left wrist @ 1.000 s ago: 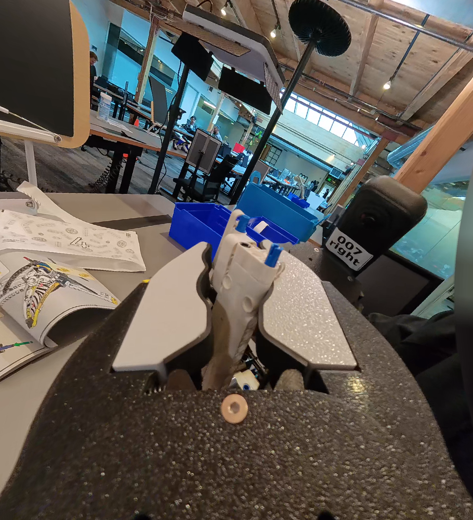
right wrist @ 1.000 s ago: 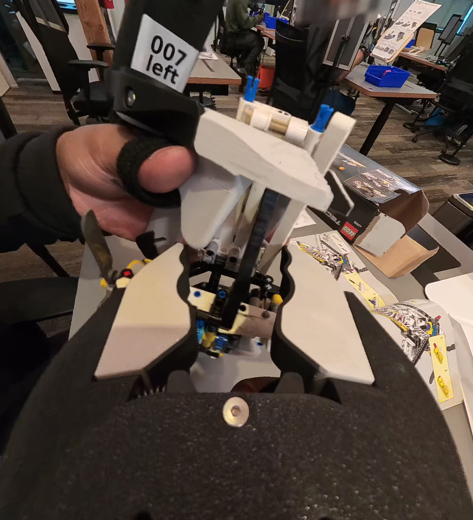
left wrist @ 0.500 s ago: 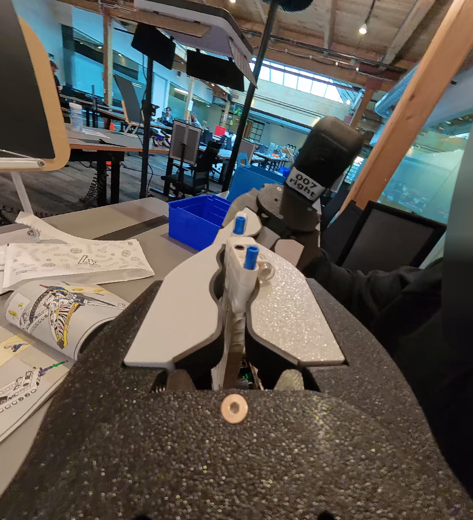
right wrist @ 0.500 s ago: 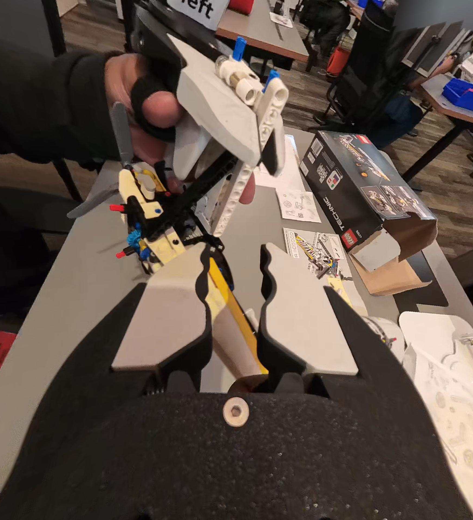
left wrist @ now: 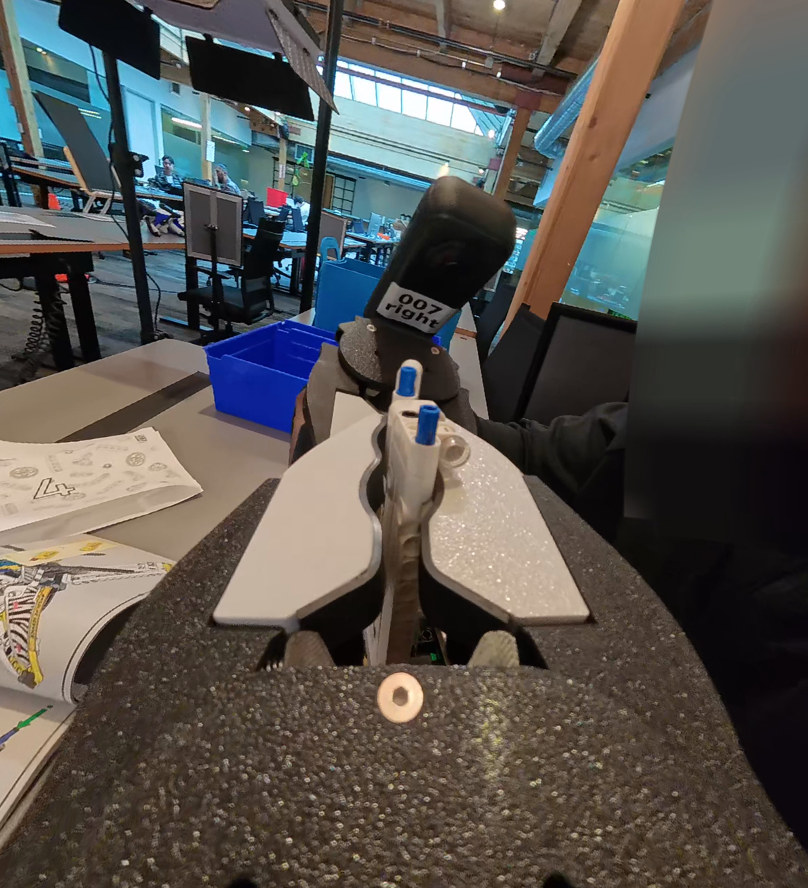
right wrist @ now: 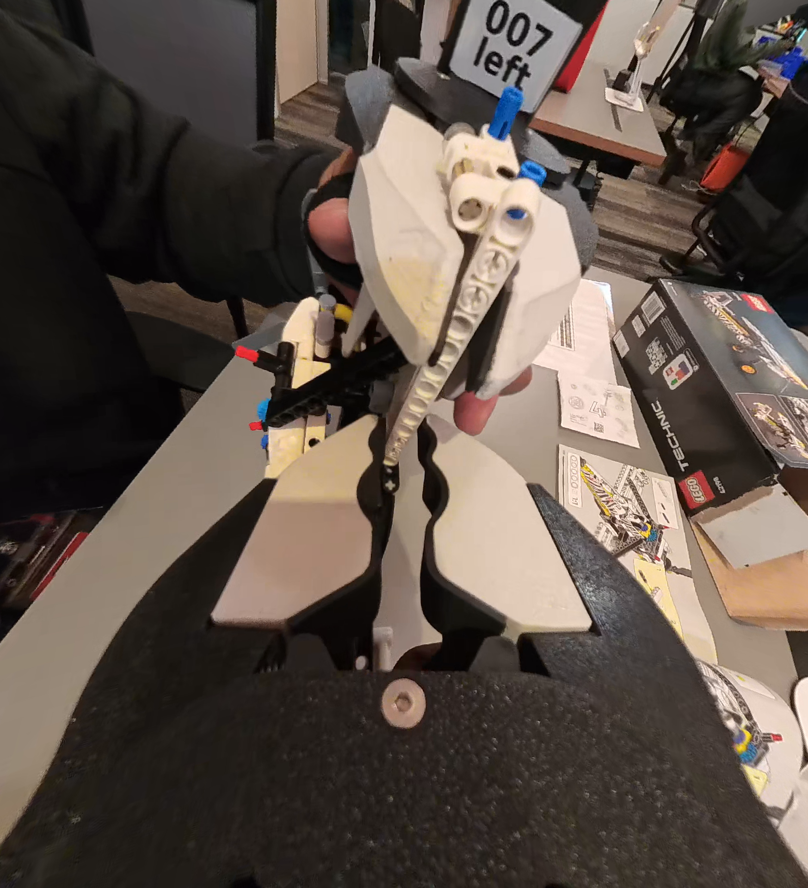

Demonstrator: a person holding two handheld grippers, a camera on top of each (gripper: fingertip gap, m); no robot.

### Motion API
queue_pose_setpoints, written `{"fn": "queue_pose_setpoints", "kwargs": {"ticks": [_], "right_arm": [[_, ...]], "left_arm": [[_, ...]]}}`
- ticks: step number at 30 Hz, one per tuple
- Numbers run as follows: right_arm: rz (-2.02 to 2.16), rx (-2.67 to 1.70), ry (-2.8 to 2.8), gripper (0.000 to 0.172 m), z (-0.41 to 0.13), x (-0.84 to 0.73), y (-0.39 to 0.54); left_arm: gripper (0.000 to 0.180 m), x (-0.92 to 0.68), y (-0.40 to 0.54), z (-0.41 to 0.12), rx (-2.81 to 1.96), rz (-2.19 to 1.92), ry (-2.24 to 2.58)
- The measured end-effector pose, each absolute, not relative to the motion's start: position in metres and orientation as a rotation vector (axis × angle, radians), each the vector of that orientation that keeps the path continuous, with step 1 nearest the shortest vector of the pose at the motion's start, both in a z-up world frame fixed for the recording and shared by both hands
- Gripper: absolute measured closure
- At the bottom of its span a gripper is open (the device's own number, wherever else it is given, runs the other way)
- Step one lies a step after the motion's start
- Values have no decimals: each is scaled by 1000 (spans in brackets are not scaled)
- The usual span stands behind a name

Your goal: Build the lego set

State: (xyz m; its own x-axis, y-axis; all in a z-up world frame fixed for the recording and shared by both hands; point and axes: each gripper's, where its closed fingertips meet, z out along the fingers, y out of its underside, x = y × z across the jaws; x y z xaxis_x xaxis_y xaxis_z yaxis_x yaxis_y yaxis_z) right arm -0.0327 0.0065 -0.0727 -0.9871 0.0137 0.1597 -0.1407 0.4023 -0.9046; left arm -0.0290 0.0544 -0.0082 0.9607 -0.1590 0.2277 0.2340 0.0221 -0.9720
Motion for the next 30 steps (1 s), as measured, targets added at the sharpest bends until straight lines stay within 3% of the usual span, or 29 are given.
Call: {"fn": "queue_pose_setpoints", "kwargs": {"ticks": [20, 23, 26, 30], "right_arm": [[1668, 242, -2584, 163, -73, -23, 9], [1649, 211, -2541, 160, -73, -26, 10], [1573, 154, -2507, 146, -74, -33, 22], [1706, 86, -2385, 148, -44, -34, 45]], "left_arm": [[172, -17, 57, -10, -1567, -227, 80], [172, -19, 57, -10, -1584, -189, 66], [173, -18, 56, -11, -1602, -153, 80], [172, -13, 56, -11, -1623, -138, 105]]}}
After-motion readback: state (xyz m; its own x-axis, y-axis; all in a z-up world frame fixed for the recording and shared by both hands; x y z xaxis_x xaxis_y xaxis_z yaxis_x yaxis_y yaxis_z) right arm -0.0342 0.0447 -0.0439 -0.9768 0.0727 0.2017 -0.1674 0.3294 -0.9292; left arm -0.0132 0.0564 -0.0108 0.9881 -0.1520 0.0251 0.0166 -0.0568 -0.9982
